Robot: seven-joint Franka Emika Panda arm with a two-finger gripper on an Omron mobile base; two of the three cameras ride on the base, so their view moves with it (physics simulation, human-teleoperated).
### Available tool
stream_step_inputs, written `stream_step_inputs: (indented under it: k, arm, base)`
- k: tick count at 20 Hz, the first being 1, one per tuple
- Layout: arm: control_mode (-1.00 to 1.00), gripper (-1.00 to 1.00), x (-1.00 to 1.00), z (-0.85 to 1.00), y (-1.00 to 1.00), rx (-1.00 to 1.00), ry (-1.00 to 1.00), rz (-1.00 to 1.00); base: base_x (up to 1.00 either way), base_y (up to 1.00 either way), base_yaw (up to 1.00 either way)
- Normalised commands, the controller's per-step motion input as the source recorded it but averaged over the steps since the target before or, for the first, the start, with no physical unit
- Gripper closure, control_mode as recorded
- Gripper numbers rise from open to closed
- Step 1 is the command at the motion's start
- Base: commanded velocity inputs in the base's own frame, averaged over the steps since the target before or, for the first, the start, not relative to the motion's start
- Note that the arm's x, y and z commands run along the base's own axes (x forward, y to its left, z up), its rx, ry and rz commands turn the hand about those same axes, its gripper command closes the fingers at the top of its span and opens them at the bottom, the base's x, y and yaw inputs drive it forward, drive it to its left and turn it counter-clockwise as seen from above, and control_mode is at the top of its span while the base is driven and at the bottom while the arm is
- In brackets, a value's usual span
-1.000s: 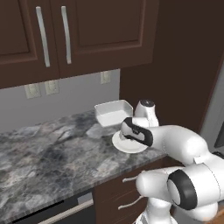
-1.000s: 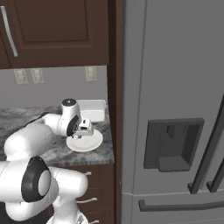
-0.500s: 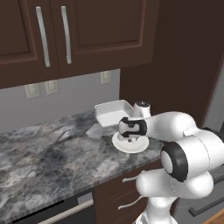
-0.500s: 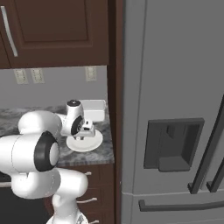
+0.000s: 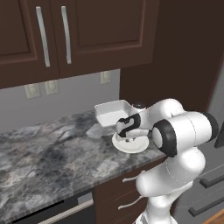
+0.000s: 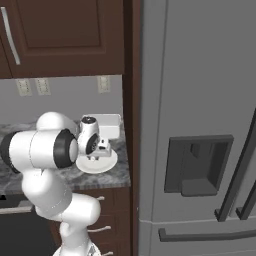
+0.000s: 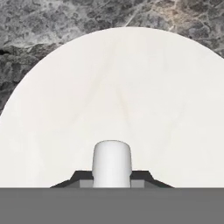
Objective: Pick the marshmallow from the microwave and place it on plate located on the counter.
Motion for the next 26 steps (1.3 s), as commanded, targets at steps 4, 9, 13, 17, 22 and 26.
stream_step_inputs:
  k: [4, 9, 13, 17, 22, 26]
  arm:
    - [-1.00, -1.00, 0.07, -0.09, 0.00, 0.00, 0.00, 0.00]
    - [-1.00, -1.00, 0.00, 0.00, 0.00, 0.00, -0.01, 0.00]
    - [-1.00, -1.00, -0.28, 0.31, 0.00, 0.00, -0.07, 0.00]
    - [-1.00, -1.00, -0.75, 0.94, 0.05, 0.00, -0.10, 0.00]
    - [-1.00, -1.00, -0.96, 1.00, -0.06, 0.00, -0.12, 0.00]
    - [-1.00, -1.00, -1.00, 1.00, -0.15, 0.00, -0.11, 0.00]
  base:
    - [0.00, 0.00, 0.00]
    - [0.00, 0.00, 0.00]
    - [0.00, 0.00, 0.00]
    - [0.00, 0.00, 0.00]
    - [0.00, 0.00, 0.00]
    - [0.00, 0.00, 0.00]
